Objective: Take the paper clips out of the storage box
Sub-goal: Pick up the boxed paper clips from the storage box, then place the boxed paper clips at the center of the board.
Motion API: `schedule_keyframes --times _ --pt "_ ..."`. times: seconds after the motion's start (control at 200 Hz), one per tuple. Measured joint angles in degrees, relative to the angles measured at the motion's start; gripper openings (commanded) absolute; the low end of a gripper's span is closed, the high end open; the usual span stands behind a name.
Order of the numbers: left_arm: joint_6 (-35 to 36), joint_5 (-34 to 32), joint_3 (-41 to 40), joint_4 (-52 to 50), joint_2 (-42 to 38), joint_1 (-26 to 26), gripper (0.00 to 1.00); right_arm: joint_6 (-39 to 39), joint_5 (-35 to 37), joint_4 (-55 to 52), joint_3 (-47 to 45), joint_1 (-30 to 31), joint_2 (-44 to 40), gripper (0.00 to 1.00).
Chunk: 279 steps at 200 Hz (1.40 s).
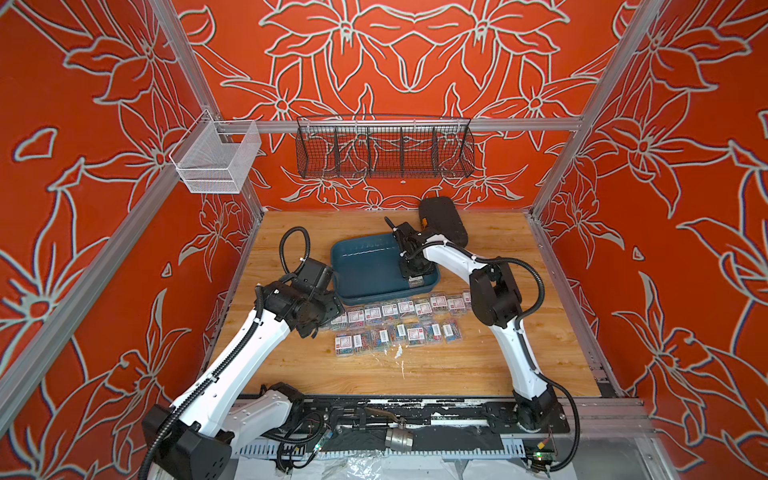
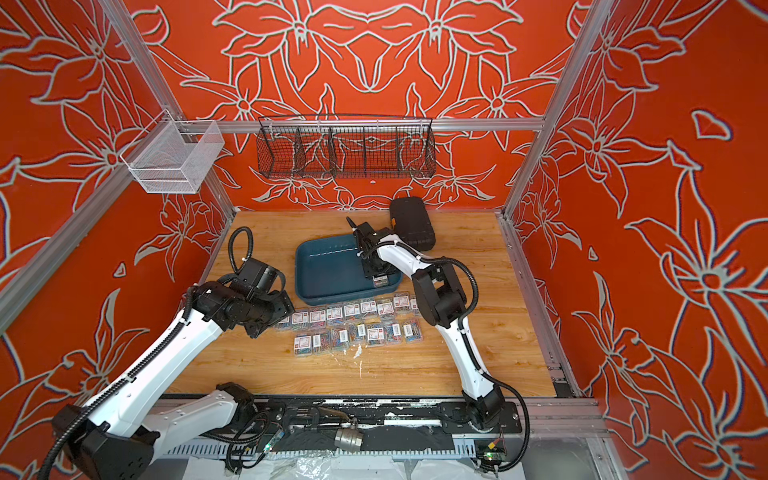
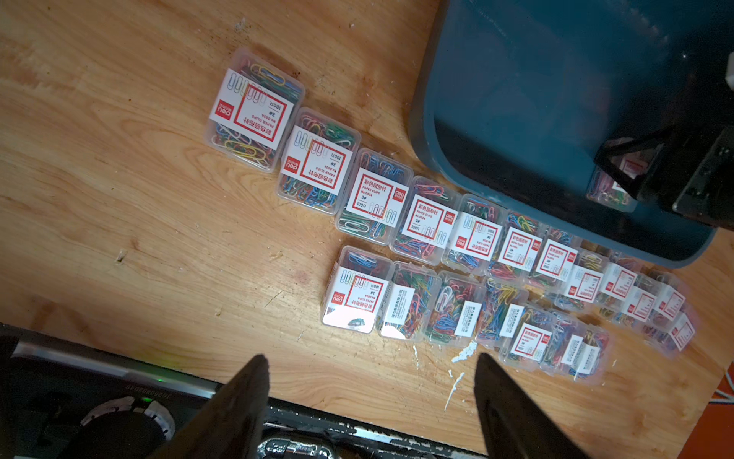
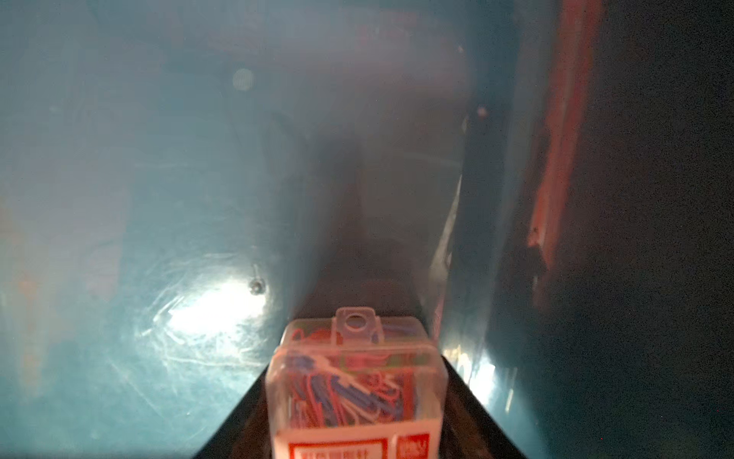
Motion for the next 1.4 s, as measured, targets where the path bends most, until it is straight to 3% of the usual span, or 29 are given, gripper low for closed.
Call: schedule_keyframes --times 0.255,0.39,0.706,0.971,1.396 --pt "0.66 0.46 1.31 1.33 2.86 0.37 0.79 -0.94 0.11 -2.67 0.63 0.00 -1.16 0.45" --pt "1.25 0.52 3.23 2.78 4.98 0.52 0.79 -1.55 0.46 -3.26 -2.47 0.00 -8.13 0.43" --pt "2.16 1.11 5.55 6.47 8.46 0.63 0.79 -1.90 3.91 -1.73 -24.81 -0.04 -38.99 0.40" --pt "2.40 1.36 7.13 7.65 9.35 1.09 0.79 -0.39 8.37 -1.77 -46.62 -2.51 -52.68 0.40" --pt "2.25 1.53 8.15 6.23 6.99 1.49 0.79 2.93 8.39 3.32 -61.24 -5.84 -55.63 0.40"
